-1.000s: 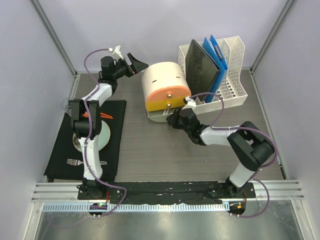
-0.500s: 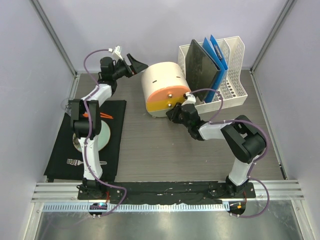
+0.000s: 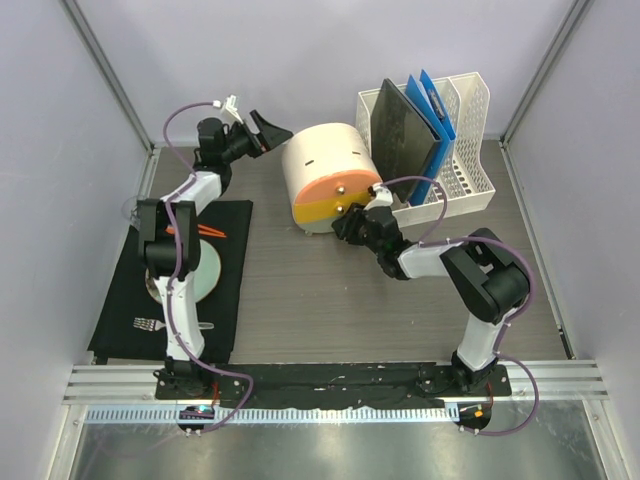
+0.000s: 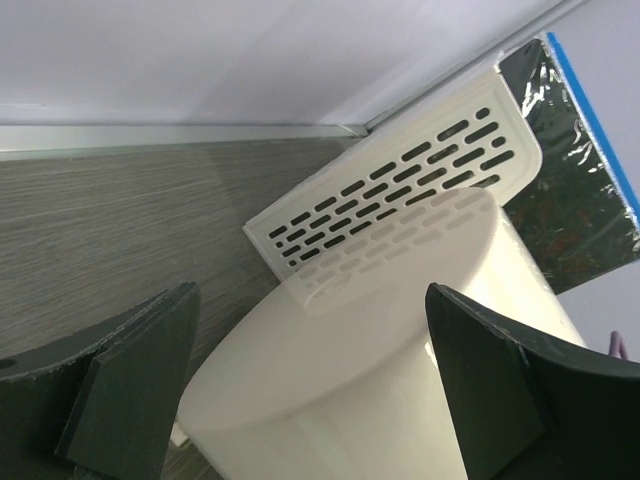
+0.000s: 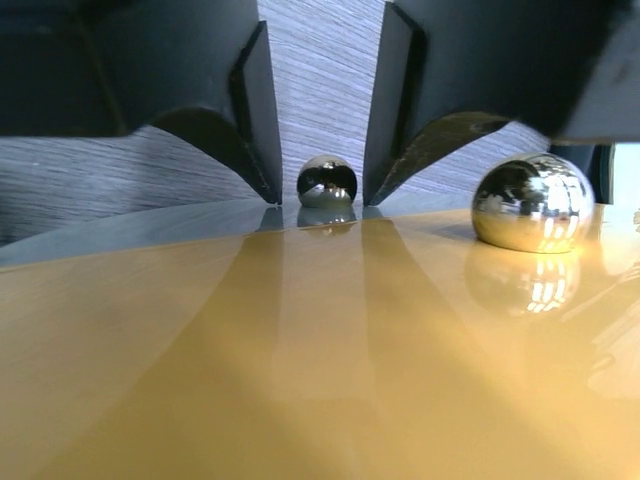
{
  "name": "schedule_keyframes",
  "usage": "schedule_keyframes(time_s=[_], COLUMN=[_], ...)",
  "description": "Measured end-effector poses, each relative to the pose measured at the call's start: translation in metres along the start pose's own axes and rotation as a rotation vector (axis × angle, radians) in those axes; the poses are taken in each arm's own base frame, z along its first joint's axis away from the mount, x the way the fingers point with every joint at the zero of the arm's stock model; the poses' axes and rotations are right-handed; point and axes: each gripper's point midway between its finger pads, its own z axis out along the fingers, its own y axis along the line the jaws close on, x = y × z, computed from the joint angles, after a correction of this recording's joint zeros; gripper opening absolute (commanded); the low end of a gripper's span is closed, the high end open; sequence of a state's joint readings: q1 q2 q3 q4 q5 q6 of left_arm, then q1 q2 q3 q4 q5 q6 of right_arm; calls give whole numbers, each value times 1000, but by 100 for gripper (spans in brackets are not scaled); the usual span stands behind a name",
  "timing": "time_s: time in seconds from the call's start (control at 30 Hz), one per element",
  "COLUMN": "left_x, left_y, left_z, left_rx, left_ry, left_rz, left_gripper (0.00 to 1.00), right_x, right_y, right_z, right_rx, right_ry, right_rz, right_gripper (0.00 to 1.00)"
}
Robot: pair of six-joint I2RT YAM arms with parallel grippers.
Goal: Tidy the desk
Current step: Close the drawer in the storage box, then reset both arms
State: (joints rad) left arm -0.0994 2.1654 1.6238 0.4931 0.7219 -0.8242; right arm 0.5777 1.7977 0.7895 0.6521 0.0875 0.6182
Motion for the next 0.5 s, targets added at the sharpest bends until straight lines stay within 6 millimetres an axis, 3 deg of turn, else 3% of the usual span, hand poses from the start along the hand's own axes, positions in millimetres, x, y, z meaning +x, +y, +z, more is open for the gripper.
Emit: schedule_keyframes(time_s=[0.2,0.33,0.5], left_x=[3,3,-13], left_y=[3,-11,-35], left_z=[-18,-33,-54], left_rx=[-89,-136,-201], left_ry=[2,10,-40], left_rz=[42,96,184], left_gripper=[100,100,100], right_x=[-5,-18,-25], right_y=[-2,7,12], right_z=[-11,-18,-27], right_rx=[-3,-25,-29], right_ry=[-13,-42,-44], right_rz=[-12,-21,-35], right_gripper=[65,72,78])
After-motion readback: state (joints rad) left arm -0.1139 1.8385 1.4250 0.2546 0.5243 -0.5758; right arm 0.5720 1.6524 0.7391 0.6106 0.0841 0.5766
